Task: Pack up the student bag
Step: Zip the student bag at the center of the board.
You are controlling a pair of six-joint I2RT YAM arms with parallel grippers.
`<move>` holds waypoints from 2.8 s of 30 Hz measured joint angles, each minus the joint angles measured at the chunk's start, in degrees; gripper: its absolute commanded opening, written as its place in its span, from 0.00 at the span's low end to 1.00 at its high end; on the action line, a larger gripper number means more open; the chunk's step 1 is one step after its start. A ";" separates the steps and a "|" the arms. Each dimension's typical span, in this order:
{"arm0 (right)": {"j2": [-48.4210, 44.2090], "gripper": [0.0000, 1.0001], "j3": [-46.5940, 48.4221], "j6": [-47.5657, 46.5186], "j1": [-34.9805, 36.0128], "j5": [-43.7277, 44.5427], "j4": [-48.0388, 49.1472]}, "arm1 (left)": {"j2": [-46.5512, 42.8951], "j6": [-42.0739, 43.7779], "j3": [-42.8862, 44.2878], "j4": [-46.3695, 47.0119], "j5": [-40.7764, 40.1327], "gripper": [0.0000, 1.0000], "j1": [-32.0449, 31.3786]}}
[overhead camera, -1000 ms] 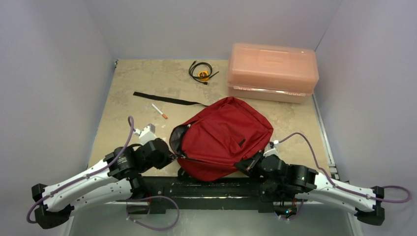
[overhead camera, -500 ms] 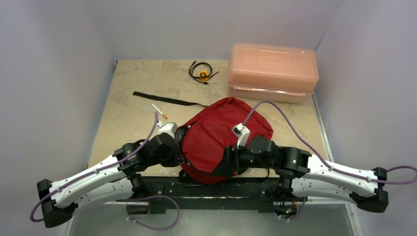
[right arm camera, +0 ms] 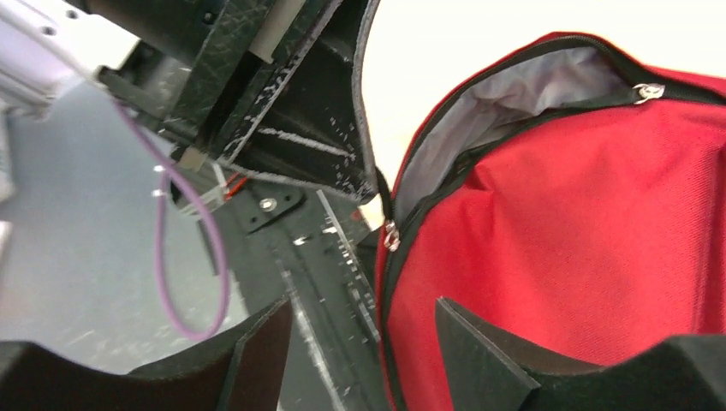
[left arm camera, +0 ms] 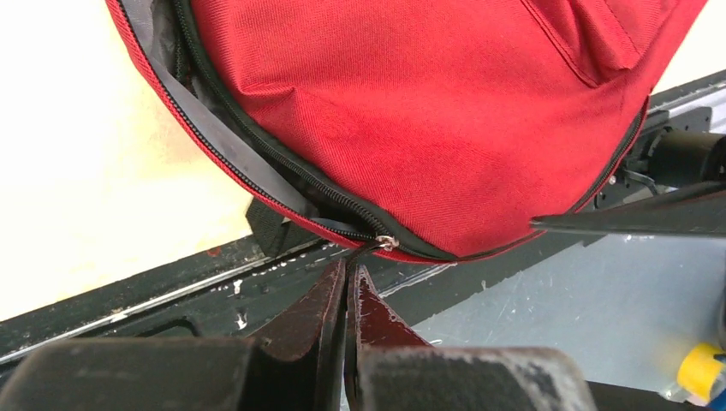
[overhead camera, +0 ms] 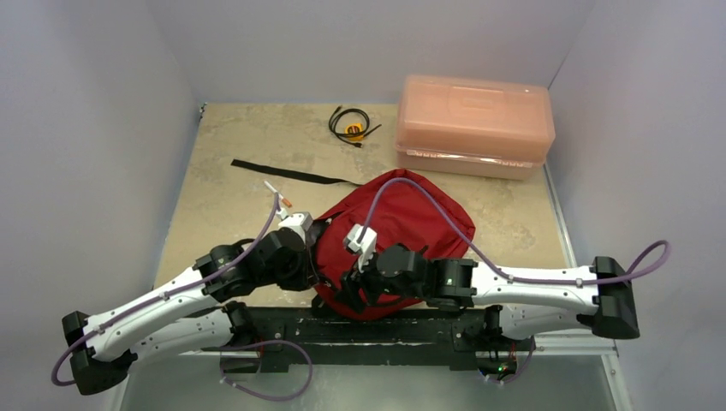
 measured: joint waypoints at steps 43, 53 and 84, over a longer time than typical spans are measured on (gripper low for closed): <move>7.04 0.86 -13.55 9.33 21.70 22.18 13.03 | 22.93 13.18 14.97 -1.88 -6.99 0.00 20.00; 8.31 0.91 -2.10 16.59 9.94 24.04 9.46 | 13.09 13.51 13.57 1.62 -1.70 0.00 21.05; 18.62 0.00 -11.23 -0.59 8.46 21.57 34.99 | 41.55 15.02 23.17 -2.64 -4.85 0.00 24.72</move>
